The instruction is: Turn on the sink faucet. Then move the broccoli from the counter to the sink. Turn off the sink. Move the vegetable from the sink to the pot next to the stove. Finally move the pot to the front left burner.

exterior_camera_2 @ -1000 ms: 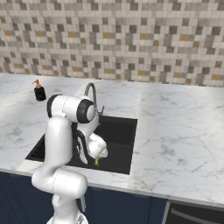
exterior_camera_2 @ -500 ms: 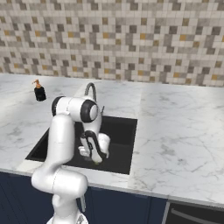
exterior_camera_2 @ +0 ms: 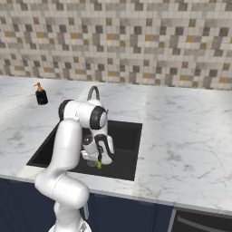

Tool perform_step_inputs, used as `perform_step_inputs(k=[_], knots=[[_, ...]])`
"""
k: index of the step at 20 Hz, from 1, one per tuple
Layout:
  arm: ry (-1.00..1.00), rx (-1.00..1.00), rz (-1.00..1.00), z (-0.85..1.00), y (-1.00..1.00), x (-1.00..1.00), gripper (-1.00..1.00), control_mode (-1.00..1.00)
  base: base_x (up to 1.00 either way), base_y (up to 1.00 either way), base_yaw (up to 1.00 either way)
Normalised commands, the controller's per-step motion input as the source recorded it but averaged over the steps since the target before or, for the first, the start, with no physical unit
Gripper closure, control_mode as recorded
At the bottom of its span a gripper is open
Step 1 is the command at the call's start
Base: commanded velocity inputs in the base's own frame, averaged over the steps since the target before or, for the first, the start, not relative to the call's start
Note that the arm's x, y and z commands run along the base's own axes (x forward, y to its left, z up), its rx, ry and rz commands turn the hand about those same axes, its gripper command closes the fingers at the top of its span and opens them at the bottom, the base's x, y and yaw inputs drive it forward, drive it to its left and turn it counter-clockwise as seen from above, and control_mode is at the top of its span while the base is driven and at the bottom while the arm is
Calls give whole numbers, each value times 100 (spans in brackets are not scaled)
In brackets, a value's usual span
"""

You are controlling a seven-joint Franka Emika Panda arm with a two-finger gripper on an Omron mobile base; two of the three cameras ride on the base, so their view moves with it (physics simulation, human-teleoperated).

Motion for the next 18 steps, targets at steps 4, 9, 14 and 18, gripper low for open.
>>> perform_step_inputs(k=[4,9,14,18], knots=[[-7,0,-5,-14,0,-11,100,-100,0,0,0],[-3,0,-10,-2,-2,-42,100,-100,0,0,0],[-1,3,-9,52,-12,-23,100,-100,0,0,0],[0,0,-10,75,-15,-7,100,-100,0,0,0]])
